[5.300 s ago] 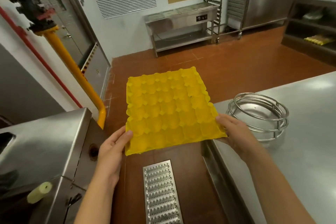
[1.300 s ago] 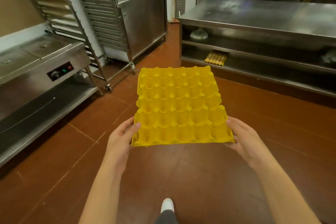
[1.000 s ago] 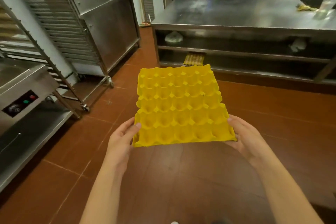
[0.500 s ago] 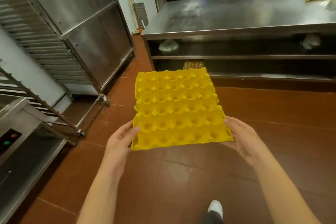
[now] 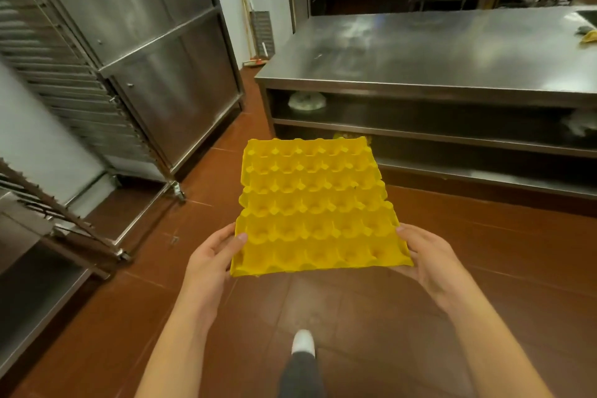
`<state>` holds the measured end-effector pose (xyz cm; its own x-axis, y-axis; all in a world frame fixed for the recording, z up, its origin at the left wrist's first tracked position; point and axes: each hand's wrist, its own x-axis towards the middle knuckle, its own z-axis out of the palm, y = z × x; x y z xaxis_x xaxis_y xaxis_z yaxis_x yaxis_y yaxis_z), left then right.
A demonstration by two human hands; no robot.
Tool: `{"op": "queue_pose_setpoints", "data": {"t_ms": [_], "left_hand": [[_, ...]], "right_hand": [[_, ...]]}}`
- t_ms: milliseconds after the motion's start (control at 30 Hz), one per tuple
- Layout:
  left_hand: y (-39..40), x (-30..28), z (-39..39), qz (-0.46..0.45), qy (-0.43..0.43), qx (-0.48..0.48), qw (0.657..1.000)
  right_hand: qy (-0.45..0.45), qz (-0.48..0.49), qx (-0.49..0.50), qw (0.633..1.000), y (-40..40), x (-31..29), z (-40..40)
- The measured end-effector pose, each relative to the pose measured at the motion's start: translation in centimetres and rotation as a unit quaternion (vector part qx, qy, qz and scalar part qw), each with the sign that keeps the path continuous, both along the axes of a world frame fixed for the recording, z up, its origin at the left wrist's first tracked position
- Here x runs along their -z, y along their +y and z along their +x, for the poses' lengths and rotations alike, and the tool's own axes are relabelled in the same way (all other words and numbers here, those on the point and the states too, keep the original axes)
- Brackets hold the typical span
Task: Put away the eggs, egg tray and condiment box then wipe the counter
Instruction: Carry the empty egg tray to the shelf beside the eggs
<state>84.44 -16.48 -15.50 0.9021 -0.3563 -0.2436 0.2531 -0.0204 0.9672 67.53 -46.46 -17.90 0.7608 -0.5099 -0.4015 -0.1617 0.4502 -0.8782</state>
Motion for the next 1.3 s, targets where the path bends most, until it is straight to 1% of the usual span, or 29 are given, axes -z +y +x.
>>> {"op": "queue_pose_setpoints", "data": {"t_ms": [233, 400, 567, 667, 800, 1000, 1167, 1300], "left_hand": [[-7.2, 3.2, 12.0, -0.002, 0.032, 0.045, 0.998], [-14.0, 4.9, 21.8, 0.013, 0.054, 0.108, 0.993], [-20.8, 5.0, 28.6, 0.029, 0.062, 0.175, 0.982], [-24.5, 5.3, 31.1, 0.023, 0.062, 0.202, 0.977], [-29.1, 6.2, 33.7, 0.029, 0.071, 0.218, 0.973], [-37.1, 8.1, 36.5, 0.046, 0.084, 0.204, 0.974], [-45.1, 9.3, 38.6, 0.067, 0.099, 0.178, 0.977], [-51.3, 10.6, 40.8, 0.090, 0.120, 0.173, 0.973]], "right_hand": [[0.032, -0.010, 0.042, 0.999, -5.2, 2.0, 9.0], [0.061, -0.020, 0.087, 0.994, -9.7, 1.6, 15.2], [0.066, -0.020, 0.136, 0.988, -14.1, 1.5, 18.5], [0.064, -0.012, 0.167, 0.984, -16.8, 1.9, 20.1], [0.057, 0.010, 0.181, 0.982, -20.9, 3.1, 22.0], [0.066, 0.035, 0.186, 0.980, -29.0, 6.4, 25.0], [0.074, 0.071, 0.163, 0.981, -37.7, 9.0, 28.7], [0.093, 0.080, 0.154, 0.980, -44.6, 11.2, 31.5]]}}
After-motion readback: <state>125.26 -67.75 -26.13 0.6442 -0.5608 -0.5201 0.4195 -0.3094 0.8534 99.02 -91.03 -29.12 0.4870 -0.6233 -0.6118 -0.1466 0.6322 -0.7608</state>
